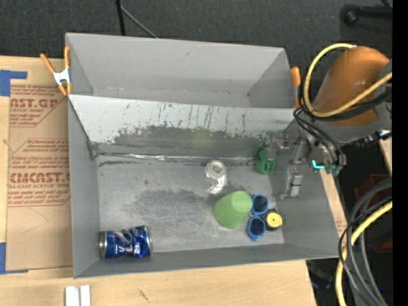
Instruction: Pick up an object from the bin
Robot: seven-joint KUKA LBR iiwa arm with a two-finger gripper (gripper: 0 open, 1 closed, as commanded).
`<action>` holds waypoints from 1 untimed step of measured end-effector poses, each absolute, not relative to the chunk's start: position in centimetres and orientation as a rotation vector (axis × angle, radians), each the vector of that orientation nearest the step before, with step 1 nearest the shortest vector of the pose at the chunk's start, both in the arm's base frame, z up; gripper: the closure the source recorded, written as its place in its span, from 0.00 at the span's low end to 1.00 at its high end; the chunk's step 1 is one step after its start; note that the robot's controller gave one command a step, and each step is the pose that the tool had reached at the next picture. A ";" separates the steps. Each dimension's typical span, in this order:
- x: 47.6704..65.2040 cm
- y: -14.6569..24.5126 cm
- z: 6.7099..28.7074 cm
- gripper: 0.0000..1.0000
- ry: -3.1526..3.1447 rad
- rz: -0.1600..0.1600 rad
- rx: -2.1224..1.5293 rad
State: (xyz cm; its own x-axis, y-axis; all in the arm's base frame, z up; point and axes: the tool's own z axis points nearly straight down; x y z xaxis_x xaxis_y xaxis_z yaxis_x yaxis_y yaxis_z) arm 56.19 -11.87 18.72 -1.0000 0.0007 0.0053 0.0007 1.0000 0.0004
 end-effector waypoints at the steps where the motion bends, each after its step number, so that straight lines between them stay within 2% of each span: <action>1: 54.6 -14.6 6.8 0.00 -3.117 -0.003 0.340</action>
Offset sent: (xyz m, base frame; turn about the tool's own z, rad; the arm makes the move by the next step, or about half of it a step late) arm -0.0144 -0.0275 -0.1162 -0.2184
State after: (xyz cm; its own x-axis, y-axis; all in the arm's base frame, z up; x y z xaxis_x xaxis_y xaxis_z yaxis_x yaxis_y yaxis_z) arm 54.56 -14.56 6.76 -0.9765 -0.2154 0.0057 -0.2154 0.9765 0.0027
